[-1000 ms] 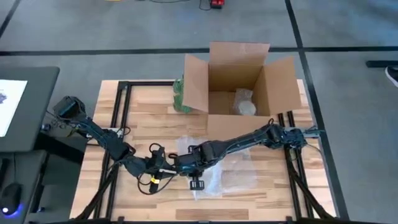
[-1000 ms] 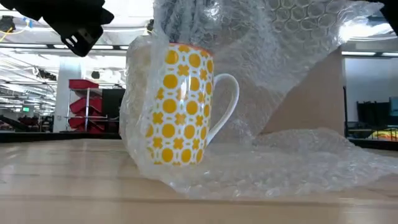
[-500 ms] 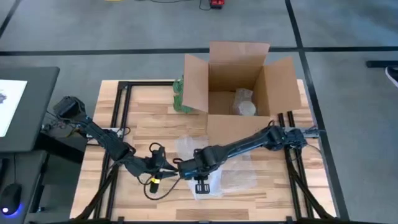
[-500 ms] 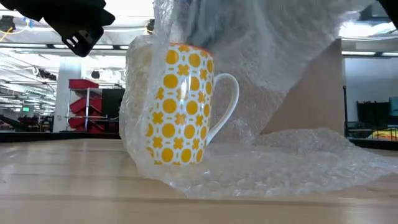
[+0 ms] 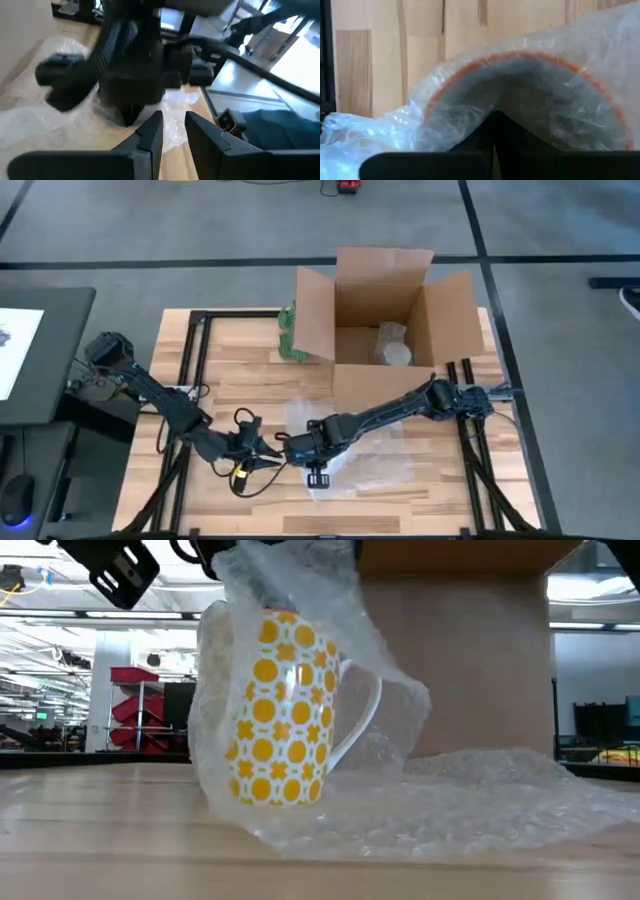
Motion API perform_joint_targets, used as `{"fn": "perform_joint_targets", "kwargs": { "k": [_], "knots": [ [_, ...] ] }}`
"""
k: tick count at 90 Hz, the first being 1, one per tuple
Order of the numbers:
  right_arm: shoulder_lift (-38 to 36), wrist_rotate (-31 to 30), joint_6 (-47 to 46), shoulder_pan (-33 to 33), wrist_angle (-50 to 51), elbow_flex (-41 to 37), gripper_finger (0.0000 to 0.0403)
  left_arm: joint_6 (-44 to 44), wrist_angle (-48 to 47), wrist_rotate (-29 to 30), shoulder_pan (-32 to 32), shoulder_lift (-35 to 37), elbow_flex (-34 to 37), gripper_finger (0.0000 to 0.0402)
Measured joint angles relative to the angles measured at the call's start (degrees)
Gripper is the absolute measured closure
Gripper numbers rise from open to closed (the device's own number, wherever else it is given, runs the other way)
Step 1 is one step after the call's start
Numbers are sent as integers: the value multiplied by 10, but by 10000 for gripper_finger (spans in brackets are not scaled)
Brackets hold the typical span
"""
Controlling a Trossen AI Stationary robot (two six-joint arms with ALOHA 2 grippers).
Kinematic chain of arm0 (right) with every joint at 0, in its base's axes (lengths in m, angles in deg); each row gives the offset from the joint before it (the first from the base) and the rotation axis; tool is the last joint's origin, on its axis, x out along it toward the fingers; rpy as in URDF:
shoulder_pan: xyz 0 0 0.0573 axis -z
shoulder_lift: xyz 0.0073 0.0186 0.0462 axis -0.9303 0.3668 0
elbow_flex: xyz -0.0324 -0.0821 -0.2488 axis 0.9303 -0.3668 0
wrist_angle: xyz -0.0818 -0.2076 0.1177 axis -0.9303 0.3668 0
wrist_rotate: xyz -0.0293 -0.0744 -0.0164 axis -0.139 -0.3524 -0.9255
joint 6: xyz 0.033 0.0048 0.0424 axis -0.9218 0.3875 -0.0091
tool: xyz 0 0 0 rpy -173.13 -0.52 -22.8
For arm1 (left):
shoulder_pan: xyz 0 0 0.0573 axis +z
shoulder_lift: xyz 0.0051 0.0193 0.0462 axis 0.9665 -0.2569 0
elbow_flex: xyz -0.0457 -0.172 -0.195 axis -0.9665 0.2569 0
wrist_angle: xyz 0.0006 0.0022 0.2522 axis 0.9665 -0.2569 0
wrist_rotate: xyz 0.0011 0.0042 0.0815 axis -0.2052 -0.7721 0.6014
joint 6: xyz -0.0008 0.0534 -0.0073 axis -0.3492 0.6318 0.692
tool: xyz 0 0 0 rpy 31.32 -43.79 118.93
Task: Wrap mug
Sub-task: Wrap the orange cup with the bubble wrap
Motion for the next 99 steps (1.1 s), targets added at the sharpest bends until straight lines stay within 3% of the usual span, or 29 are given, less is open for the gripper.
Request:
{"fn": "perform_joint_targets", "kwargs": {
  "k": [18,61,81,99],
  "knots": [
    [2,-2,1,1,14,37,403,0,-10,0,0,7,0,336],
    [1,-4,21,-12,170,158,403,-4,-15,0,0,8,0,336],
    [1,-3,51,-34,150,157,403,-4,-15,1,0,8,0,336],
    [0,-2,49,-12,103,99,403,-4,-15,1,0,8,0,336]
  ]
}}
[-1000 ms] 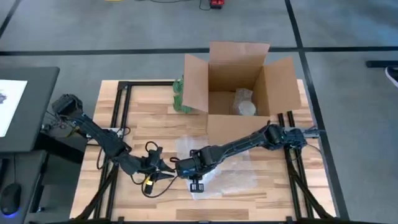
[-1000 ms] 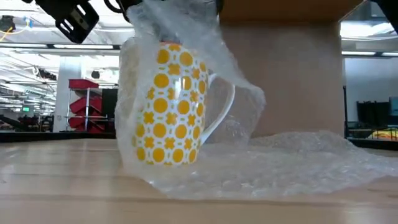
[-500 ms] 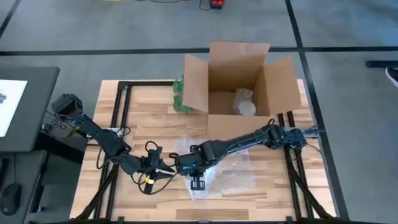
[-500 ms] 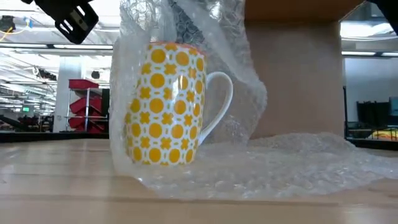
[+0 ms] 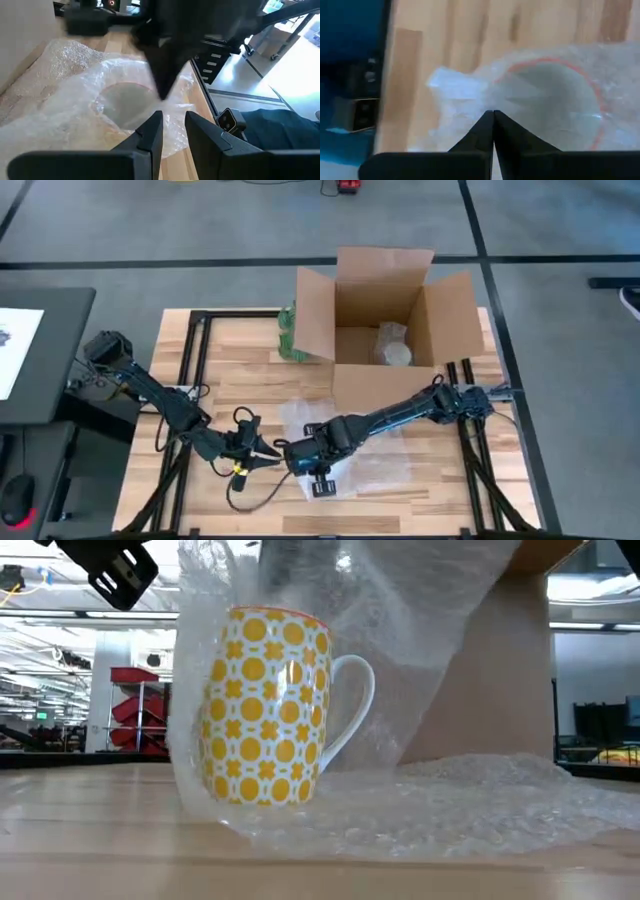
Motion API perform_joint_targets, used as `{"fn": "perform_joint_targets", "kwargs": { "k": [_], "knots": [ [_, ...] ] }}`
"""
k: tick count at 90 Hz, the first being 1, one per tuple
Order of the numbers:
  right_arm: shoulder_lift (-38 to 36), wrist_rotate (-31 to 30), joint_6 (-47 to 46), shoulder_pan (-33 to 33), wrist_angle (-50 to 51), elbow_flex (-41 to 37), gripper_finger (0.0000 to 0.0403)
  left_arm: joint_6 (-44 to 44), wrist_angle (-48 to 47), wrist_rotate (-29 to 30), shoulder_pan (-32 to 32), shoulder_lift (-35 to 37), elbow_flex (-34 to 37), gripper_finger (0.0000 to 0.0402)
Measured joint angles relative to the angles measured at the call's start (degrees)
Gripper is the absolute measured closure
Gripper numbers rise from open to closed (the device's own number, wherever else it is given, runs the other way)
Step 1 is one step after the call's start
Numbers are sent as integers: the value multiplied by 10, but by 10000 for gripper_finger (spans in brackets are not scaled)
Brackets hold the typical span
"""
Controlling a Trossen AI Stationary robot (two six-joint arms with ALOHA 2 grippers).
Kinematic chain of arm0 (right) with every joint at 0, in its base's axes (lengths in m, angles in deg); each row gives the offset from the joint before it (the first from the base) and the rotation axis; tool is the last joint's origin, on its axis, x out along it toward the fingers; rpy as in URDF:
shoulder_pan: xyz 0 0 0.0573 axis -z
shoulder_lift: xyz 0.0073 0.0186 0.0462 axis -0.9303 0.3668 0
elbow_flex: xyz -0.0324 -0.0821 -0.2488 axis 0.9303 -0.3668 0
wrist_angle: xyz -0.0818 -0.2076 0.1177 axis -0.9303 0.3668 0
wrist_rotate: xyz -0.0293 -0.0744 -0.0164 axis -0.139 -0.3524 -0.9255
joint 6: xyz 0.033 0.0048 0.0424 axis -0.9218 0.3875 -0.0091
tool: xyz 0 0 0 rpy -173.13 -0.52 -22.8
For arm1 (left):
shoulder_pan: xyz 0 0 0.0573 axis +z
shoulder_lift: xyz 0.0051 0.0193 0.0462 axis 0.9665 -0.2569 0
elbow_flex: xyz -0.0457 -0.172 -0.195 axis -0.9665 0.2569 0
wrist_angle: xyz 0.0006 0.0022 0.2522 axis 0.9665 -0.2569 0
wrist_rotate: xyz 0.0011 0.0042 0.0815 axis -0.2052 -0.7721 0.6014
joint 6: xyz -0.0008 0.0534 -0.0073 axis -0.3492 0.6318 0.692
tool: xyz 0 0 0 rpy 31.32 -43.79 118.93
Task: Wrap mug
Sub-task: Wrap the orange cup with the bubble wrap
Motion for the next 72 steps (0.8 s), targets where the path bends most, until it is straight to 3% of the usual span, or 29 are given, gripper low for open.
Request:
{"fn": "perform_joint_targets", "kwargs": {
  "k": [37,72],
  "knots": [
    [-2,3,-17,29,-89,-111,403,0,0,1,0,0,0,336],
    [1,2,-17,28,-31,-30,403,-2,0,0,0,0,0,336]
  ]
}}
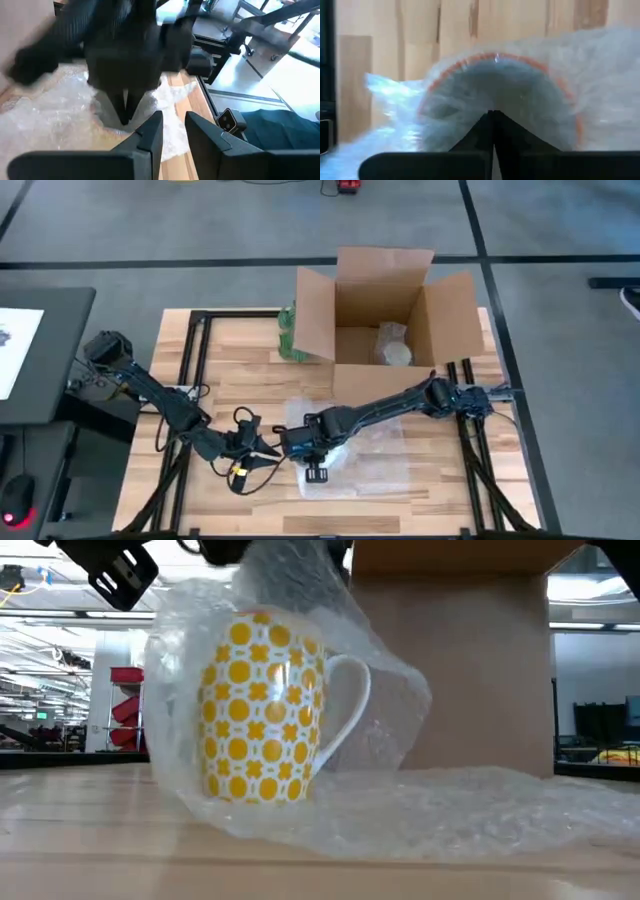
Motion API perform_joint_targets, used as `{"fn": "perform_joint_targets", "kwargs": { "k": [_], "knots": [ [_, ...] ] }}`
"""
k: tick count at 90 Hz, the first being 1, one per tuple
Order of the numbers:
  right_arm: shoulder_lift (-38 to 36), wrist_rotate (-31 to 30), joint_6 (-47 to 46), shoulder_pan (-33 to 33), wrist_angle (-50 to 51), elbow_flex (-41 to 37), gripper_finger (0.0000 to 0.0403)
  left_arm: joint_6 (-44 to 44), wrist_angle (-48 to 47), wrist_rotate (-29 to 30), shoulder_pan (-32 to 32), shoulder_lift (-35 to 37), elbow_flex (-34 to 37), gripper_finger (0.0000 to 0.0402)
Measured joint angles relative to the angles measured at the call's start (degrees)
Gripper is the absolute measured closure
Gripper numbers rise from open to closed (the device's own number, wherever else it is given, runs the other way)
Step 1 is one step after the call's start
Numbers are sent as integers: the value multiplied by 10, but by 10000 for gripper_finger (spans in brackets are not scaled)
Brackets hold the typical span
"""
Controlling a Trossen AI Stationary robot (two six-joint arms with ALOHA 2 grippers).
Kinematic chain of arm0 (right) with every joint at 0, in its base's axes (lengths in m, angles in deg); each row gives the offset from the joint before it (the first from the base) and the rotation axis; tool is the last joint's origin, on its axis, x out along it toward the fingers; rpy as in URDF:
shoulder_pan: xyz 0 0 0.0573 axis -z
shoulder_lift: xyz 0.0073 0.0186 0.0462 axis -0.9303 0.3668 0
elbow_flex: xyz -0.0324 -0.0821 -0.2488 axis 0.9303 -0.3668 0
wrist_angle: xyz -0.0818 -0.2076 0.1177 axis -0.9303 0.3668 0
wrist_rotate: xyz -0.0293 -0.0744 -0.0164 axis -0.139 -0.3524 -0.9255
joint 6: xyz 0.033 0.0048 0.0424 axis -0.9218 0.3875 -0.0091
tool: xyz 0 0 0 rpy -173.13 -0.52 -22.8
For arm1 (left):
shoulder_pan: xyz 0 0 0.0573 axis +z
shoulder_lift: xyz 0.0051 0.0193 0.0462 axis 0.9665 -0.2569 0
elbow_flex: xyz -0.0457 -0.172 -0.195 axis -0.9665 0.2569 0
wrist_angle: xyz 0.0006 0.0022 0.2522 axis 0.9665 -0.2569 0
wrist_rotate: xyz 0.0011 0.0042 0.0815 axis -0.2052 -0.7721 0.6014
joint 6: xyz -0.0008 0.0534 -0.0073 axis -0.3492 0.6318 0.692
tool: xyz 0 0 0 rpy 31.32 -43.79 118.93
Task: Wrap mug
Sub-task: Wrap the orange cup with the bubble wrap
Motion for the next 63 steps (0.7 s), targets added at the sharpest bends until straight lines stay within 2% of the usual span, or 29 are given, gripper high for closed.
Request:
{"fn": "perform_joint_targets", "kwargs": {
  "k": [18,32,42,63],
  "knots": [
    [0,-4,0,-1,56,65,403,-1,0,0,0,0,0,336],
    [-1,-5,2,-3,29,85,403,-1,0,0,0,0,0,336],
    [-1,-8,0,-2,17,70,403,-1,0,0,0,0,0,336],
    [-1,-9,-15,10,-38,-13,403,0,-2,0,0,0,0,336]
  ]
}}
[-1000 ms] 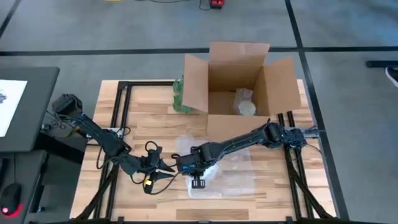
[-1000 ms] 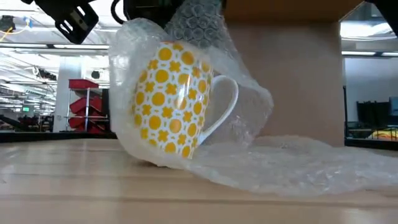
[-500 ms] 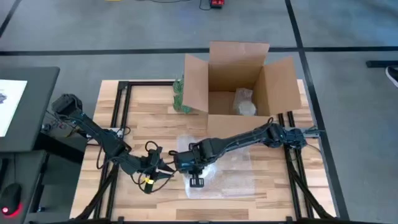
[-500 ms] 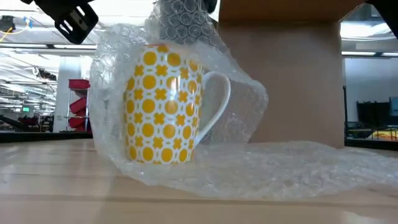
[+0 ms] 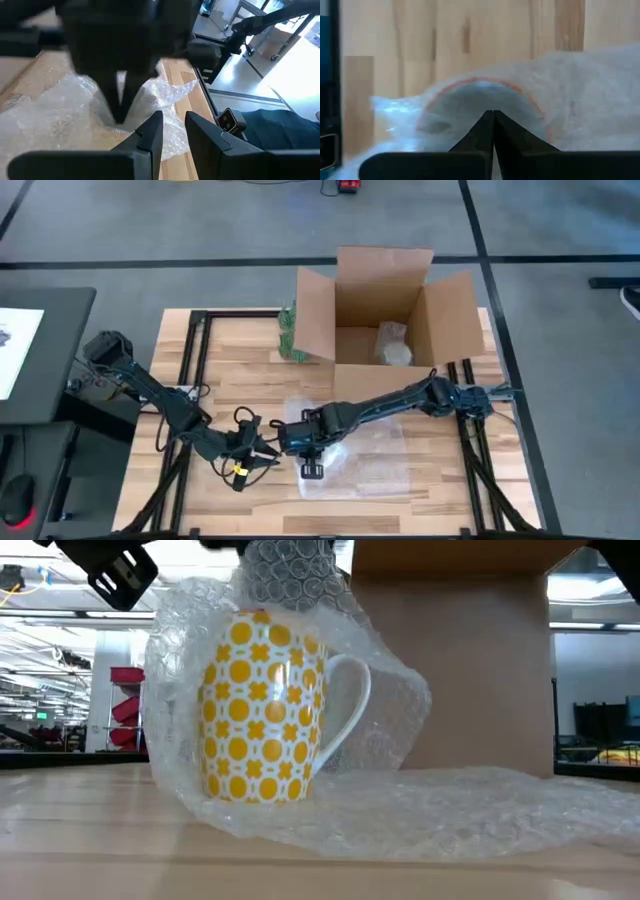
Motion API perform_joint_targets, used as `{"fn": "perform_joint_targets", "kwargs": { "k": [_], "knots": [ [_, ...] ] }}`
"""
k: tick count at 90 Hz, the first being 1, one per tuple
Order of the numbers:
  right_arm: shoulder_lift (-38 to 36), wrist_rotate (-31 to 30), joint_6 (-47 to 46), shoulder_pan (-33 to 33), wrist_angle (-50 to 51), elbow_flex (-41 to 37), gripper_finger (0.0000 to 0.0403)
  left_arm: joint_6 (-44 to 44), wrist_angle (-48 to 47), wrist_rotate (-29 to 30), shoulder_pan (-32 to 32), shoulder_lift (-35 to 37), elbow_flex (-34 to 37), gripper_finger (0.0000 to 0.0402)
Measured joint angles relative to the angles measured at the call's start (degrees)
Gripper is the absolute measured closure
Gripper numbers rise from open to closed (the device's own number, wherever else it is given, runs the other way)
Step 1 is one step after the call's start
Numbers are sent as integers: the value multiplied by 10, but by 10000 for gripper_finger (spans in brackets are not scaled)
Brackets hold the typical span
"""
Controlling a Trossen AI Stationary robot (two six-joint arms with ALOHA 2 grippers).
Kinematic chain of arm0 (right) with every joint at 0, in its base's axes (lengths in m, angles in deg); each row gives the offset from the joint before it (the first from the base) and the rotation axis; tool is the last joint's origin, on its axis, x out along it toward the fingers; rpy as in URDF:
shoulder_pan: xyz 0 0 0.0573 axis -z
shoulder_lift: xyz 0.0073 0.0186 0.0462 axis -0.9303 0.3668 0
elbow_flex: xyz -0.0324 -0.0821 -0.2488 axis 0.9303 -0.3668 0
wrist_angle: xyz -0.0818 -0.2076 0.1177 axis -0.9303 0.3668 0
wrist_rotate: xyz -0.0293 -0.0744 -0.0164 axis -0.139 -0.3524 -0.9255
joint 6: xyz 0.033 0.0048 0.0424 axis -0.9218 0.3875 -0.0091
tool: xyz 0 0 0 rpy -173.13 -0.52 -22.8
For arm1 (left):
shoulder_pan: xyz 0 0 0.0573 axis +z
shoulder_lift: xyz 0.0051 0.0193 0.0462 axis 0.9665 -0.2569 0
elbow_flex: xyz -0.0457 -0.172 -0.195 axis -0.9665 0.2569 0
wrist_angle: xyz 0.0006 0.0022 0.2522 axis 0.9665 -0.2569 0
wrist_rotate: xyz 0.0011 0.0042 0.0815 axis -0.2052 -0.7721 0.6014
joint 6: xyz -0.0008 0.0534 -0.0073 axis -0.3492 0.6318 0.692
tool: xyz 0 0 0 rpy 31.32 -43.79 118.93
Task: Wrap mug
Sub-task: Wrap the orange cup with the bubble wrap
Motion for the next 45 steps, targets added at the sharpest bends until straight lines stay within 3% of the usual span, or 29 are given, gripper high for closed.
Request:
{"fn": "perform_joint_targets", "kwargs": {
  "k": [25,45],
  "knots": [
    [-2,8,-9,3,-73,-73,403,-1,-3,0,0,0,0,336],
    [-2,21,-12,-10,-83,-78,403,-6,-9,-1,-5,0,0,336]
  ]
}}
